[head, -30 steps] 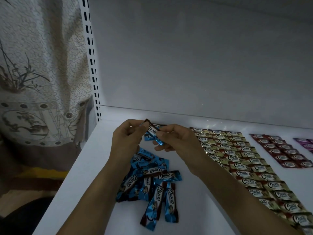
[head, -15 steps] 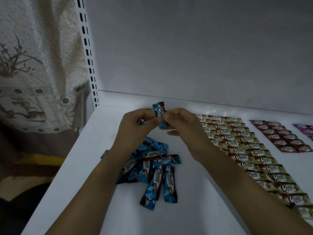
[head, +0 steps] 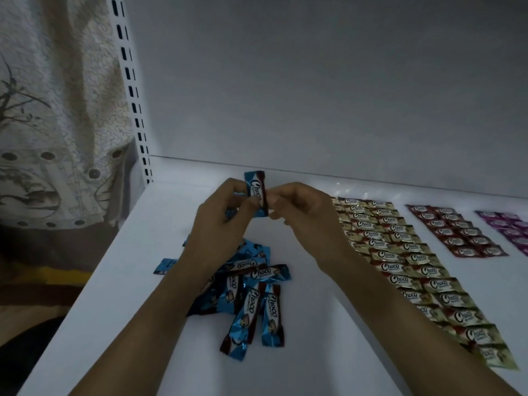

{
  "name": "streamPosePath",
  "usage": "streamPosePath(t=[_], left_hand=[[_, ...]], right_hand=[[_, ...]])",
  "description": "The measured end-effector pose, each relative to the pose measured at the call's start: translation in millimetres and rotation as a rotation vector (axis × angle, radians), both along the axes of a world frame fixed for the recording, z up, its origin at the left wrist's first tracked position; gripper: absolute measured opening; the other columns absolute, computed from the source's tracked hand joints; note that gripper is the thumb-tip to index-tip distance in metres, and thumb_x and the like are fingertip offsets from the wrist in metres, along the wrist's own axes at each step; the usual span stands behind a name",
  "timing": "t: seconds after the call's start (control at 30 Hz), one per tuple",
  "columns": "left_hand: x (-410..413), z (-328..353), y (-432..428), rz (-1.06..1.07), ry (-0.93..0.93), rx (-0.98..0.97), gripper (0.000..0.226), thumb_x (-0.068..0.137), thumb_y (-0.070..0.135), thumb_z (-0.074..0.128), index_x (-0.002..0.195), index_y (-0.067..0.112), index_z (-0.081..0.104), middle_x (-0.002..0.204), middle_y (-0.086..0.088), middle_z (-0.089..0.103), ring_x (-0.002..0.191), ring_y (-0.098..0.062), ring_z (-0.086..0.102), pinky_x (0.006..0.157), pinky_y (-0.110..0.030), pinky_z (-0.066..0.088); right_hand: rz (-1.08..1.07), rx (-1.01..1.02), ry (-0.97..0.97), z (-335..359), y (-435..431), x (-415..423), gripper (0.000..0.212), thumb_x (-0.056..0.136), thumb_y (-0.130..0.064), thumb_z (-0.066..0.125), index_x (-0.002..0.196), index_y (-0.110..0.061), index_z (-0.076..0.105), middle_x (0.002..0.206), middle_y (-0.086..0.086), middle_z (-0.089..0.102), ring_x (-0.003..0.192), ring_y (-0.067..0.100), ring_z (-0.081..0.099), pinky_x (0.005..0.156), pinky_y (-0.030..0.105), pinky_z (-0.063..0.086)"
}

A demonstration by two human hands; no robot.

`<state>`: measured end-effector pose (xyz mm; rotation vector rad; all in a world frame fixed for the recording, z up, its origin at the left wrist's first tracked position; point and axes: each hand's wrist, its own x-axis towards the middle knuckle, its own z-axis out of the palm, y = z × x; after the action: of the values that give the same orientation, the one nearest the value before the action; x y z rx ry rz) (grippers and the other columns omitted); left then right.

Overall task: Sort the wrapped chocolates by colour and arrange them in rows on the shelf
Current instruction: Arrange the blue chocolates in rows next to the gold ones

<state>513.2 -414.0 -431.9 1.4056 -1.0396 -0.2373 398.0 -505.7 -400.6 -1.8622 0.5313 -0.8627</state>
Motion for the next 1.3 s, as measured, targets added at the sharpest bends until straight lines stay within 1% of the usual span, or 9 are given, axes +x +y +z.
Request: streamPosePath(t=[0.17, 0.33, 0.63, 0.73, 0.9, 1.03, 1.1, 1.17, 1.3], left_hand=[[1, 2, 3, -0.095, -0.058, -0.029, 0.028, 0.097, 0.013, 0.055, 0.120, 0.024, 0.065, 0.108, 0.013, 0.069, 0.099, 0.002, 0.063, 0.085, -0.011, 0.046], [4, 2, 1, -0.028, 0.074, -0.050, 0.020, 0.094, 0.014, 0.059, 0.104, 0.029, 0.066, 0.081, 0.012, 0.066, 0.064, 0.007, 0.058, 0.060, -0.008, 0.042], [10, -1, 2, 0.078, 0.092, -0.081, 0.021, 0.090, 0.008, 0.066, 0.082, 0.028, 0.067, 0.081, 0.011, 0.068, 0.078, -0.005, 0.062, 0.075, -0.024, 0.053], [11, 0, 3, 0.084, 0.086, -0.087, 0.020, 0.090, 0.010, 0.066, 0.080, 0.027, 0.066, 0.079, 0.012, 0.068, 0.077, -0.005, 0.063, 0.073, -0.020, 0.051], [8, 0, 3, 0.125, 0.083, -0.085, 0.006, 0.093, 0.019, 0.063, 0.093, 0.024, 0.066, 0.078, 0.014, 0.063, 0.072, -0.001, 0.059, 0.067, -0.019, 0.047], [11, -2, 3, 0.256, 0.101, -0.088, 0.009, 0.096, 0.016, 0.057, 0.096, 0.018, 0.065, 0.069, 0.009, 0.055, 0.056, 0.002, 0.049, 0.055, -0.011, 0.039], [9, -4, 3, 0.274, 0.033, -0.056, 0.009, 0.096, 0.016, 0.058, 0.092, 0.019, 0.065, 0.065, 0.007, 0.053, 0.053, -0.002, 0.046, 0.053, -0.011, 0.038], [8, -4, 3, 0.278, -0.045, -0.021, 0.009, 0.095, 0.017, 0.059, 0.089, 0.022, 0.064, 0.062, 0.010, 0.051, 0.051, -0.004, 0.045, 0.050, -0.011, 0.036], [9, -6, 3, 0.308, -0.127, 0.007, 0.008, 0.094, 0.019, 0.060, 0.089, 0.024, 0.063, 0.060, 0.011, 0.051, 0.052, -0.005, 0.046, 0.048, -0.011, 0.036]], right_hand=[[0.020, 0.179, -0.018, 1, 2, -5, 0.009, 0.091, -0.016, 0.061, 0.096, -0.019, 0.068, 0.080, -0.004, 0.071, 0.065, 0.006, 0.065, 0.059, 0.018, 0.048], [0.020, 0.428, -0.109, -2, -1, -8, 0.013, 0.093, -0.013, 0.057, 0.097, -0.012, 0.069, 0.088, 0.006, 0.074, 0.070, 0.015, 0.069, 0.062, 0.024, 0.051], [0.067, 0.637, -0.190, -6, 11, 2, 0.044, 0.074, -0.039, 0.061, 0.107, -0.009, 0.064, 0.101, 0.007, 0.072, 0.091, 0.018, 0.071, 0.070, 0.024, 0.055], [0.000, 0.473, -0.173, -6, 17, 7, 0.041, 0.075, -0.043, 0.064, 0.100, -0.011, 0.066, 0.094, 0.004, 0.073, 0.089, 0.015, 0.070, 0.069, 0.023, 0.055], [-0.139, 0.328, -0.156, -3, 4, 8, 0.008, 0.092, -0.009, 0.057, 0.095, -0.014, 0.063, 0.083, -0.002, 0.068, 0.073, 0.008, 0.063, 0.059, 0.022, 0.048], [-0.067, -0.416, 0.622, -10, -32, 4, 0.016, 0.100, -0.023, 0.042, 0.108, -0.022, 0.056, 0.084, -0.002, 0.059, 0.077, 0.020, 0.056, 0.064, 0.031, 0.043], [-0.001, -0.616, 0.876, -21, -39, 3, 0.025, 0.099, -0.025, 0.045, 0.123, -0.025, 0.052, 0.100, 0.003, 0.064, 0.092, 0.026, 0.060, 0.076, 0.032, 0.046], [-0.040, -0.667, 0.923, -27, -39, 5, 0.038, 0.096, -0.023, 0.050, 0.134, -0.024, 0.047, 0.120, 0.003, 0.062, 0.109, 0.024, 0.057, 0.092, 0.035, 0.042], [-0.143, -0.863, 0.927, -33, -38, 6, 0.032, 0.097, -0.020, 0.044, 0.126, -0.027, 0.056, 0.125, 0.002, 0.055, 0.114, 0.022, 0.049, 0.096, 0.035, 0.033]])
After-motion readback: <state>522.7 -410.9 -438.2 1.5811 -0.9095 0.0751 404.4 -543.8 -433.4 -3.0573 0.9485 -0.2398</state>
